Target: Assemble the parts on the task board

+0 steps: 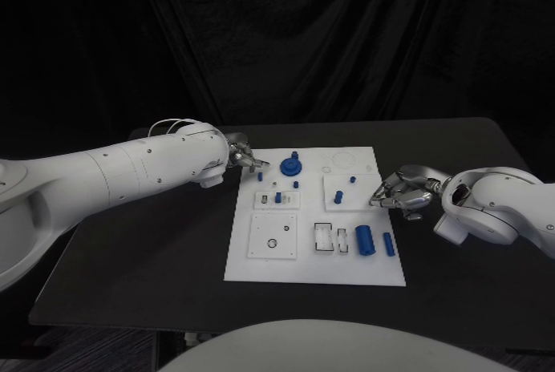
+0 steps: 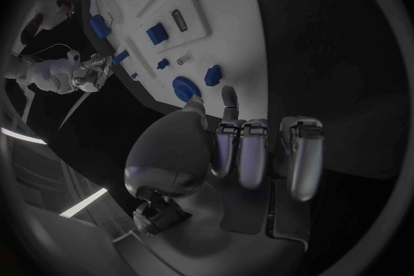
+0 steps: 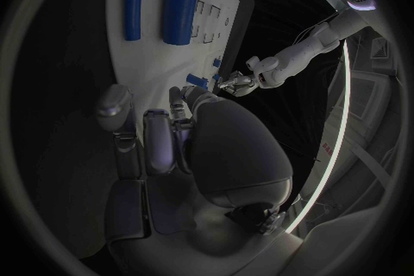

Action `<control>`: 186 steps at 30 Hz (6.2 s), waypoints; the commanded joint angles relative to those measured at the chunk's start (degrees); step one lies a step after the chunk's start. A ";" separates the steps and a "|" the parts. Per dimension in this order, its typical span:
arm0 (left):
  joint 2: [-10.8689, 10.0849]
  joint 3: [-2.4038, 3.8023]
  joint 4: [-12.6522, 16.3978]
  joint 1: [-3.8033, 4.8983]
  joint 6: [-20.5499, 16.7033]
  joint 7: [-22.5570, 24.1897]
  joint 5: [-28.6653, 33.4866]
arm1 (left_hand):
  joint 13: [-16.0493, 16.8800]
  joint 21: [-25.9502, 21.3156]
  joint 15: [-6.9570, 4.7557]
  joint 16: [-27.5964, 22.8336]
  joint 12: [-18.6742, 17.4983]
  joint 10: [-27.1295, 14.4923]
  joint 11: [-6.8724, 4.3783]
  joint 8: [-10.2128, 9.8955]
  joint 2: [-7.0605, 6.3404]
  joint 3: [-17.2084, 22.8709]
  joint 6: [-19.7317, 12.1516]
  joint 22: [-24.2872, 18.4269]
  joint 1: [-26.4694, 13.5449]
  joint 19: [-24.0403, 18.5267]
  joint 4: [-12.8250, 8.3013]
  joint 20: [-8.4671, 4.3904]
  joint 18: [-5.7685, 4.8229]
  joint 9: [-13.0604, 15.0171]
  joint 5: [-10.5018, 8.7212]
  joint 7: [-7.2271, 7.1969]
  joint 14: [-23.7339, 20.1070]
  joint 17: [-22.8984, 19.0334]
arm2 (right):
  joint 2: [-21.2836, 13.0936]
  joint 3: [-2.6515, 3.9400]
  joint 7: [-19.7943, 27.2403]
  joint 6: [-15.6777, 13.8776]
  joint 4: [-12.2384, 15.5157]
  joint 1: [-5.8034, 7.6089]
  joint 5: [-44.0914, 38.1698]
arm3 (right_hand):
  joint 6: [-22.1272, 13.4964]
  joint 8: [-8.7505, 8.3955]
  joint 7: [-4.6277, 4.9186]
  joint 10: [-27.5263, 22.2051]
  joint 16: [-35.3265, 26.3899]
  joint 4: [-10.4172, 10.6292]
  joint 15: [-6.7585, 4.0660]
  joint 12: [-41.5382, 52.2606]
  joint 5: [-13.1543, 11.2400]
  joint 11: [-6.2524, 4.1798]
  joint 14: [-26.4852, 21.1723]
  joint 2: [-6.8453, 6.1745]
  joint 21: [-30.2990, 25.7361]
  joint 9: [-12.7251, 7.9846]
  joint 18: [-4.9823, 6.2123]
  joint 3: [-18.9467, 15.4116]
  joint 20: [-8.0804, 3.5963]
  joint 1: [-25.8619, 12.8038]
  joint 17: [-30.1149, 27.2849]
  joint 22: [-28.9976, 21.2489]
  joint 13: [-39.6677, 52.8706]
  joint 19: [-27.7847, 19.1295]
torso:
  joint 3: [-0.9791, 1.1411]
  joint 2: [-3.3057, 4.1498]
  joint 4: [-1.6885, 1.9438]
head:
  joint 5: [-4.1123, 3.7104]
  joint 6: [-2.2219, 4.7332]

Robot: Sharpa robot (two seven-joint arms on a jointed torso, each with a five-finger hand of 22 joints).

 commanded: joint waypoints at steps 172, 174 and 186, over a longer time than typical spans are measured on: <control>-12.61 0.03 23.04 -0.96 -8.09 -2.83 1.27 | 14.38 0.17 -0.35 0.38 -0.70 5.23 -0.45 -3.48 -9.82 27.02 1.64 15.09 7.99 6.02 -2.22 -0.31 -0.80 1.32 27.15 -0.62 5.84 15.09 | -0.87 0.04 -0.79 0.40 0.28 -1.07 -0.16 | -0.54 0.45 -0.17 -0.71 -0.52 -0.11 0.33 -0.39 0.49 0.08 0.57 -0.40 -1.38 0.16 0.81 0.89 0.03 0.37 2.21 4.35 7.39 -0.73 | 0.01 -0.07 0.01 | 1.10 -0.01; -12.58 0.03 23.01 -1.03 -8.02 -3.09 1.01 | 14.36 0.17 -0.32 0.38 -0.73 5.21 -0.43 -3.54 -9.78 27.11 1.66 15.09 7.56 6.02 -2.16 -0.28 -0.80 1.29 26.04 -0.60 5.84 15.09 | -0.86 0.04 -0.78 0.35 0.27 -1.07 -0.16 | -0.54 0.45 -0.17 -0.71 -0.52 -0.11 0.33 -0.39 0.49 0.08 0.57 -0.40 -1.38 0.16 0.81 0.89 0.03 0.37 2.21 4.35 7.39 -0.73 | 0.02 -0.08 0.04 | 1.11 -0.01; -12.28 0.03 22.51 -2.28 -7.99 -4.13 0.60 | 14.27 0.17 -0.22 0.38 -0.85 5.10 -0.32 -3.89 -9.17 27.25 1.79 15.09 6.05 6.02 -1.93 -0.17 -0.80 1.10 19.87 -0.52 5.84 15.09 | -0.78 0.04 -0.76 0.30 0.19 -1.07 -0.16 | -0.54 0.45 -0.17 -0.71 -0.52 -0.11 0.33 -0.39 0.49 0.08 0.57 -0.40 -1.38 0.16 0.81 0.89 0.03 0.37 2.21 4.35 7.39 -0.73 | -0.08 -0.07 -0.08 | 1.22 -0.01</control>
